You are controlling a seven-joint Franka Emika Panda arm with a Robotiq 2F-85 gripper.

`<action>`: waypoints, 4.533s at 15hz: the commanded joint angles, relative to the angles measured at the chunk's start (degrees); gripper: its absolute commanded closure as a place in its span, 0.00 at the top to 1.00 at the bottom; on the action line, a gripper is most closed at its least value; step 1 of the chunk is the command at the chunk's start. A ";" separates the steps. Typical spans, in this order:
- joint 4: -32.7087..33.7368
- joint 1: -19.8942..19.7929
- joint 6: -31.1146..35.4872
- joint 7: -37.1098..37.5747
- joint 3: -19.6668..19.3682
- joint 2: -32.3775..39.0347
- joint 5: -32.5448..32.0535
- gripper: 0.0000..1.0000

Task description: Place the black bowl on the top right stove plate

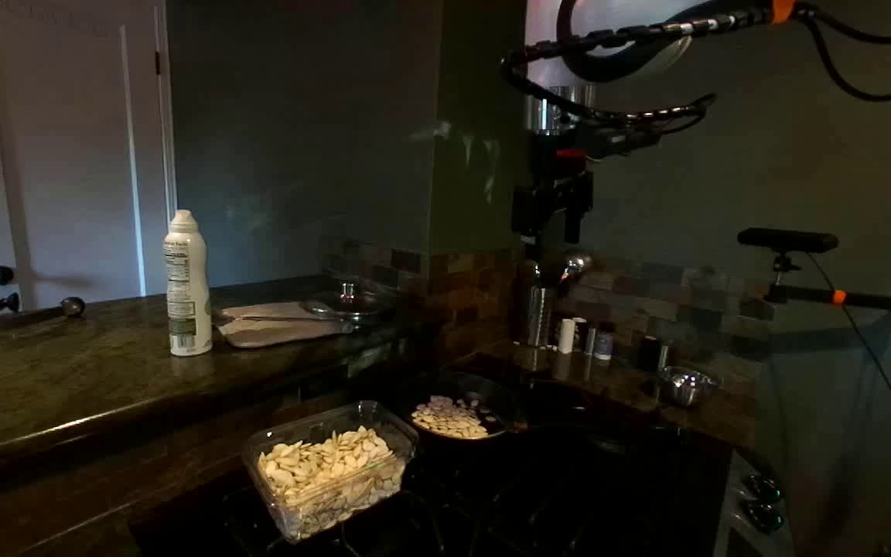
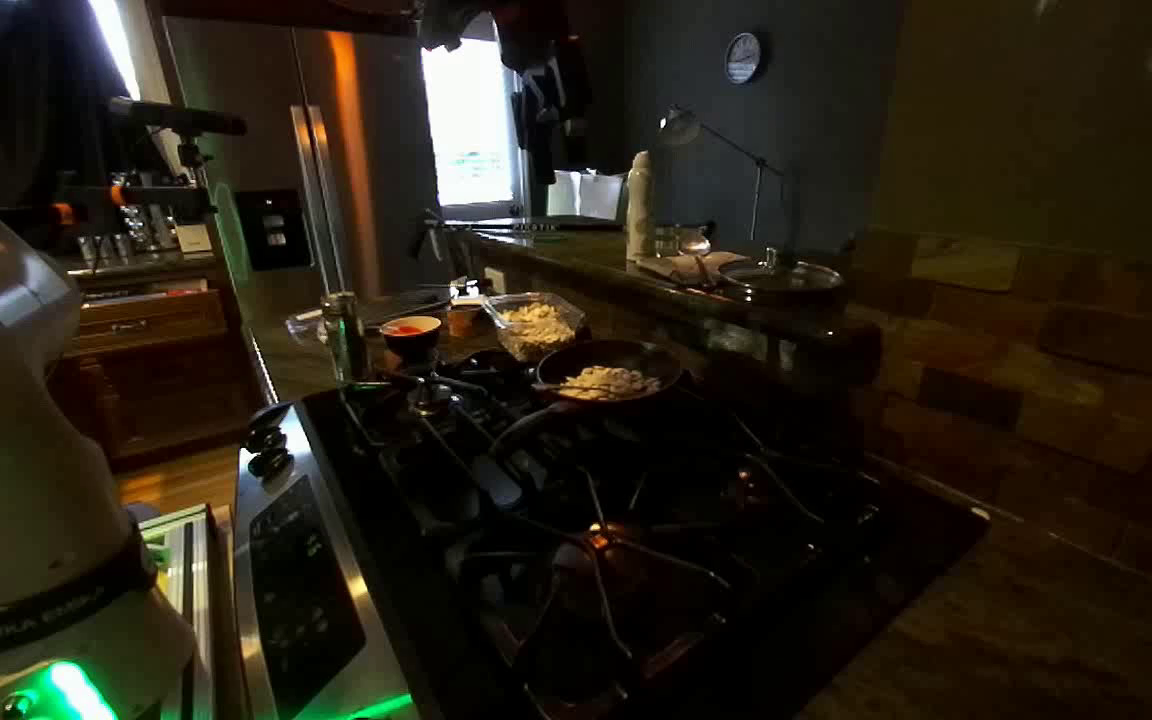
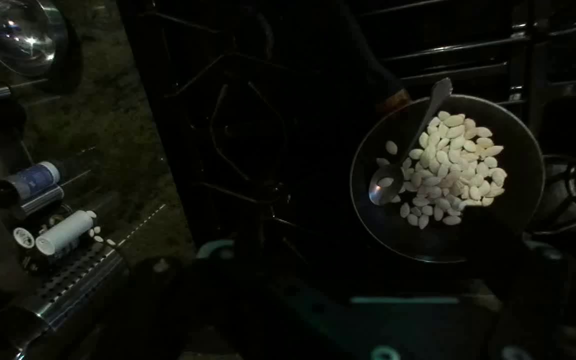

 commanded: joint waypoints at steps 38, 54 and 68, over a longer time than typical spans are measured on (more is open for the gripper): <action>-5.21 24.05 22.79 24.17 15.92 17.36 38.68 1.00; -6.46 30.37 41.63 30.22 13.99 33.07 28.70 0.71; -6.02 34.01 44.35 49.58 10.30 34.62 15.15 0.30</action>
